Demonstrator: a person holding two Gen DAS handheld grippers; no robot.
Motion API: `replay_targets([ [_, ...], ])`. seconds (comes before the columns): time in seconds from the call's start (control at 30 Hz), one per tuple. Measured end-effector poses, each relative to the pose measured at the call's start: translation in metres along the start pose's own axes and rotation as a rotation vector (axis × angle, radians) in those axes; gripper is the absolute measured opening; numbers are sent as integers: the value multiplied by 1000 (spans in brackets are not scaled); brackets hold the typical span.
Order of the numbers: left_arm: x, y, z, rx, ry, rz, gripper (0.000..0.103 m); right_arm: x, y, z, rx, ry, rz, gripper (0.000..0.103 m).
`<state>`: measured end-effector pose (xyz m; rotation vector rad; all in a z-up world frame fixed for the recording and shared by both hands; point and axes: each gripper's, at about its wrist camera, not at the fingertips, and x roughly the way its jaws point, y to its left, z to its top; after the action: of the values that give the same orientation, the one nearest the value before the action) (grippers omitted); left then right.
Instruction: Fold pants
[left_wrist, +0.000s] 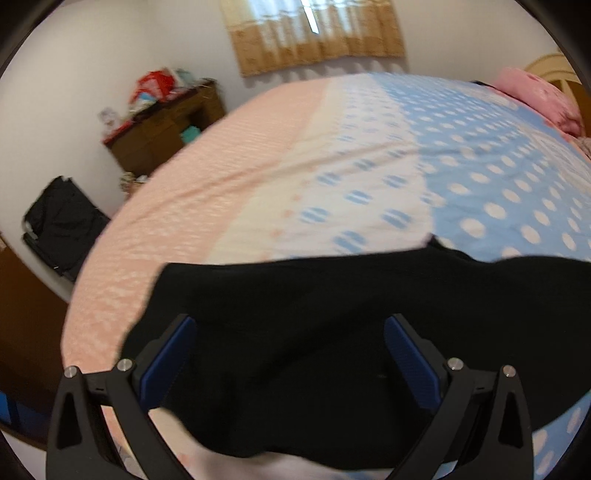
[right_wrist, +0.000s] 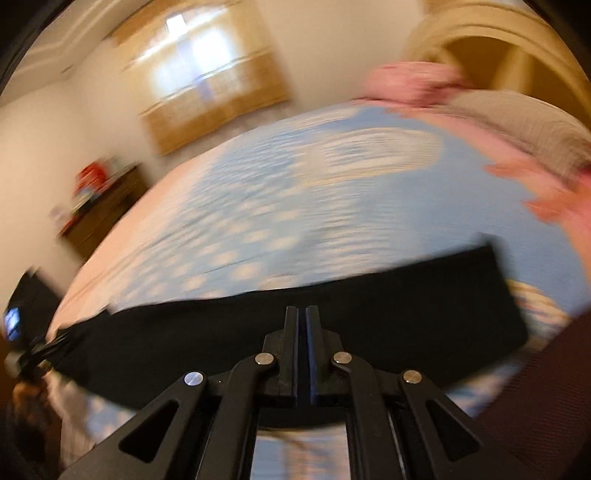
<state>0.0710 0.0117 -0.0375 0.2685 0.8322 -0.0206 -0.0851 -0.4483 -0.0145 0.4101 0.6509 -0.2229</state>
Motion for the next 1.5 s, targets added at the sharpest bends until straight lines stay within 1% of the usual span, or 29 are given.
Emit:
replay_targets([
  [0.07,1,-9,-2,6,1,-4,103,22,41,1,-71,54,78,4],
  [0.13,7,-18,-3,15,17,-17,103,49,83,-7,-137,116,111,4],
  [0.17,11,-20,-3,19,23,-18,103,64,98,-12,-168,149,103,4],
  [0.2,18,-23,-3,26,40,1,103,82,113,-18,-206,185,73,4],
  [0.27,30,-27,-6,27,79,27,103,116,125,-30,-234,261,18,4],
  [0.3,32,-23,-6,1,78,2,103,125,125,-33,-225,243,-5,4],
  [0.33,31,-19,-5,-17,76,-11,103,124,127,-32,-221,182,-11,4],
  [0.4,32,-16,-4,-20,88,-30,103,128,128,-29,-216,171,-17,4],
  [0.43,31,-16,-4,-16,87,-33,103,127,124,-27,-180,172,7,4],
  [0.5,25,-15,-4,-10,75,-33,103,121,112,-21,-93,172,67,4],
  [0.53,22,-12,-4,-9,59,-32,103,113,105,-19,-57,145,92,4],
  [0.57,19,-10,-6,-11,45,-32,103,93,94,-13,-29,87,113,4],
  [0.6,16,-8,-7,-16,31,-35,103,78,91,-10,-17,46,111,4],
  [0.67,11,-3,-7,-33,16,-53,103,36,60,0,28,-64,62,6],
  [0.7,11,-1,-7,-44,17,-58,103,20,45,3,53,-95,31,19],
  [0.73,11,0,-7,-51,20,-61,103,3,23,7,85,-128,-19,49],
  [0.77,11,0,-6,-58,21,-65,103,-8,4,10,106,-146,-66,63],
  [0.8,10,1,-6,-62,21,-69,103,-20,-21,12,136,-167,-131,73],
  [0.83,10,0,-5,-61,18,-69,103,-30,-47,13,167,-178,-186,73],
  [0.87,9,0,-5,-59,15,-68,103,-35,-67,15,187,-161,-221,73],
  [0.93,8,-1,-5,-57,12,-64,103,-34,-115,16,222,-78,-276,73],
  [0.97,8,-2,-5,-59,12,-62,103,-30,-132,14,230,-40,-317,73],
  [1.03,7,-2,-5,-62,15,-63,103,-24,-154,7,212,19,-362,72],
  [1.13,6,0,-5,-67,28,-64,103,-5,-172,-1,193,97,-353,69],
  [1.27,4,5,-4,-71,25,-42,103,10,-180,-13,159,171,-397,69],
  [1.3,4,6,-4,-75,24,-40,103,8,-181,-15,154,136,-385,69],
  [1.37,5,7,-4,-81,28,-40,103,8,-184,-15,159,135,-368,69],
  [1.47,8,6,-5,-86,42,-51,103,11,-181,-16,140,151,-375,68],
  [1.5,7,5,-6,-83,45,-56,103,11,-180,-16,145,161,-370,65],
])
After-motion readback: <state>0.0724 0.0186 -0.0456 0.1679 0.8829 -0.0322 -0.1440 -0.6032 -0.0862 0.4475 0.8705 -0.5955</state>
